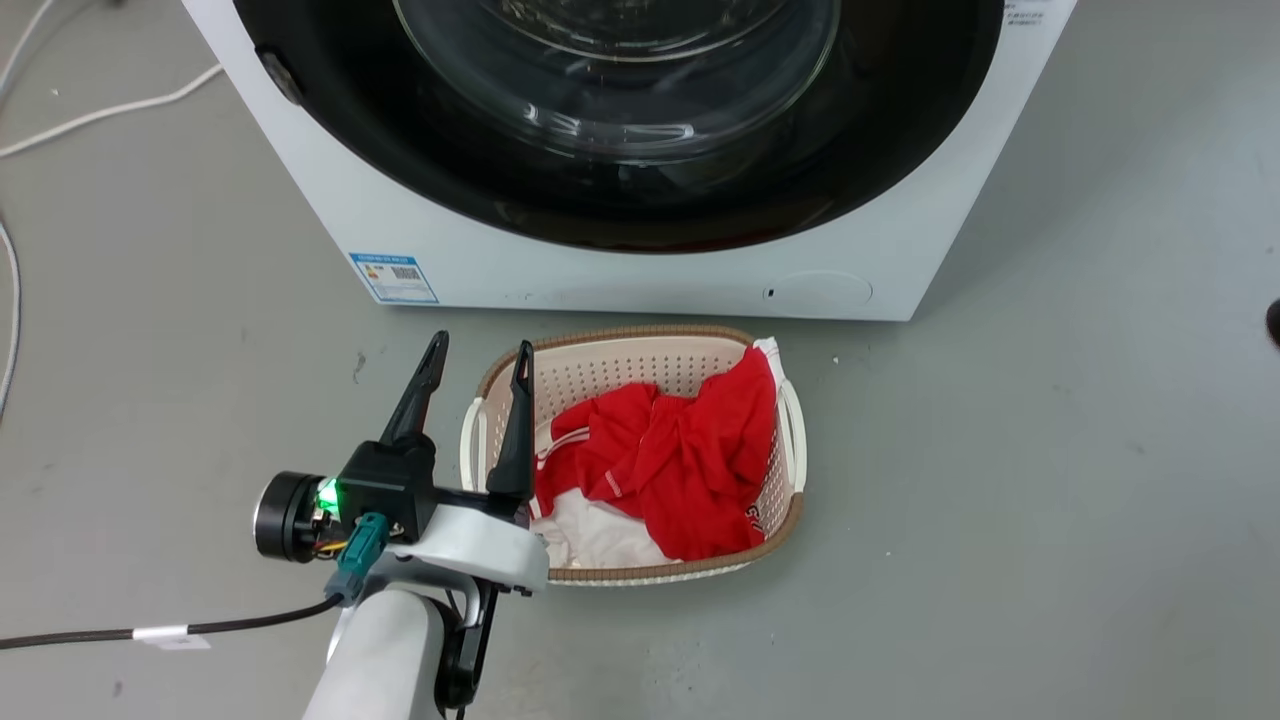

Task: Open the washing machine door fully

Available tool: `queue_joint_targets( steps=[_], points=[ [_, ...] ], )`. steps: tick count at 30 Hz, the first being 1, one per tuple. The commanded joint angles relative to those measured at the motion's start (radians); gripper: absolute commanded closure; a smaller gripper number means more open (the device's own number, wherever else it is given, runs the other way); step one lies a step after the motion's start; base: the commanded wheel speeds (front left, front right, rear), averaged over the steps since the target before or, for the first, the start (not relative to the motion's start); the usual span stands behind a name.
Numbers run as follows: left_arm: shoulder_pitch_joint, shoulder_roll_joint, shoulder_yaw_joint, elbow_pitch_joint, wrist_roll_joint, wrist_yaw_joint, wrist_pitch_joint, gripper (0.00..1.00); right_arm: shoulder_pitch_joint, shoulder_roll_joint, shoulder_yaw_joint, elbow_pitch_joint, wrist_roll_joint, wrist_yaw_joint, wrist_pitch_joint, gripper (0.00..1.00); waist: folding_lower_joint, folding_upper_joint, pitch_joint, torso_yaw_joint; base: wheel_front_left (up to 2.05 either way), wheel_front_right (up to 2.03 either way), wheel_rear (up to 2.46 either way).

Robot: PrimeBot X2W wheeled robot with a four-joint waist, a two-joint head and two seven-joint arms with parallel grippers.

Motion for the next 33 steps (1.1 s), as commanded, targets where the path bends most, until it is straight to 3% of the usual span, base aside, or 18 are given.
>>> queue_joint_targets(
  steps=[1,12,33],
  points=[
    [-0.022,0.001,0.001,-0.008,0.001,-0.002,-0.003,0.00,-0.055,-0.020,0.035,0.016,-0.012,0.000,0.027,1.00,-0.0001,0.0000,0.029,0.004,0.00,0.00,0.00],
    [-0.066,0.001,-0.004,-0.051,0.001,0.003,-0.003,0.00,-0.358,-0.073,0.284,0.117,-0.081,0.000,0.174,1.00,-0.0001,0.0000,0.153,0.016,0.00,0.00,0.00],
    [-0.145,0.001,-0.042,-0.099,-0.004,0.018,-0.003,0.00,-0.723,0.011,0.501,0.291,-0.160,0.000,0.238,1.00,-0.0001,0.0000,0.316,0.035,0.00,0.00,0.00]
  ],
)
